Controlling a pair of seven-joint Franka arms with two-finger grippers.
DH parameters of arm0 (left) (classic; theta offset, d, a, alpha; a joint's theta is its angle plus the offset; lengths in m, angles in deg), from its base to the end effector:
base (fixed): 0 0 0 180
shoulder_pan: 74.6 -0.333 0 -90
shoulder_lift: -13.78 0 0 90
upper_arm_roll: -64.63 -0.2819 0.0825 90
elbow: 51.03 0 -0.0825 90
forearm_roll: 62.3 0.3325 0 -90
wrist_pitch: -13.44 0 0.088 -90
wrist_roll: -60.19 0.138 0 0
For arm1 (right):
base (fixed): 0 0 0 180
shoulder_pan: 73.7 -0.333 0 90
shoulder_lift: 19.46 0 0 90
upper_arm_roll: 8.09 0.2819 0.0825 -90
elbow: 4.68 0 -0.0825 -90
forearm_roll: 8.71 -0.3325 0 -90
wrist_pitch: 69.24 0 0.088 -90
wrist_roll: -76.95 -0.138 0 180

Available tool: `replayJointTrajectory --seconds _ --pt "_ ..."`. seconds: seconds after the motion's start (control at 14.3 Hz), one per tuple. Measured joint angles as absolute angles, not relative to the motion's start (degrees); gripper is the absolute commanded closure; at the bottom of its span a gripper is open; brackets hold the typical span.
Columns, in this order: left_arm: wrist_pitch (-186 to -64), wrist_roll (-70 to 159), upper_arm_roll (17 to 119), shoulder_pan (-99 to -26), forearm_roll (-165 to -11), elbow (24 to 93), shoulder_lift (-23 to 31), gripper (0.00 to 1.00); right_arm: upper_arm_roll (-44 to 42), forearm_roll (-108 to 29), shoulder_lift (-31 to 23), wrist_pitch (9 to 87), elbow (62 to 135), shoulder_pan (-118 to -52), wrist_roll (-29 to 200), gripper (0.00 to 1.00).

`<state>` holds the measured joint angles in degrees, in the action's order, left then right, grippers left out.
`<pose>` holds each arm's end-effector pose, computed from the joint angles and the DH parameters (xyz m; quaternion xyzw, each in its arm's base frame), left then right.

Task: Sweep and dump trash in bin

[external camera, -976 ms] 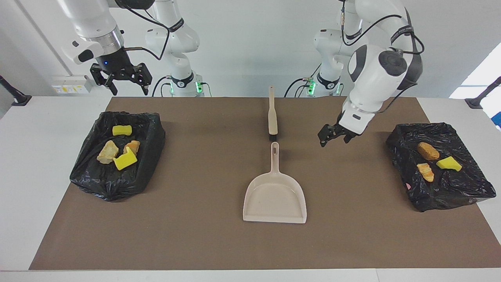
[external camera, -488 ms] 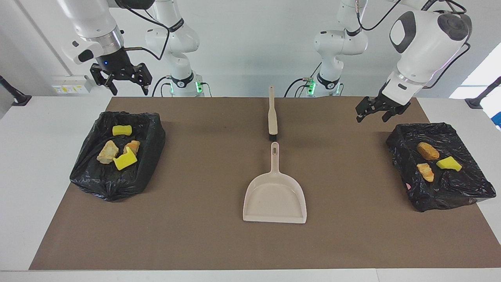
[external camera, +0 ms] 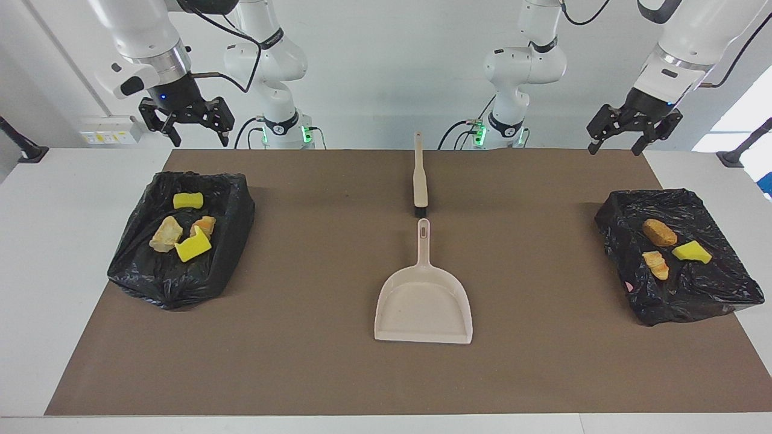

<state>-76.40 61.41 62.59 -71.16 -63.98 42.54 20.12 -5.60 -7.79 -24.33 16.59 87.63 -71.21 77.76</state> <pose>0.4730 -0.0147 0.5869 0.9993 -0.0233 0.0227 0.0167 0.4709 -0.0015 0.5777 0.9998 0.0065 -0.0142 0.0098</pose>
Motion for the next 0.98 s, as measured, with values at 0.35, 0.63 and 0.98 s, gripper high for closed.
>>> replayJointTrajectory --seconds 0.35,0.63,0.98 --pt "-74.8 61.4 62.7 -71.2 -63.7 41.1 19.0 0.0 -5.6 -7.8 -24.3 16.6 87.6 -71.2 77.8 0.0" --pt "-74.5 61.4 62.8 -71.2 -63.8 40.3 19.0 0.0 -5.6 -7.8 -24.3 16.6 87.6 -71.2 77.8 0.0" --pt "-69.9 61.3 63.4 -71.1 -64.4 35.7 19.1 0.0 -5.6 -7.8 -24.3 16.6 87.6 -71.2 77.8 0.0"
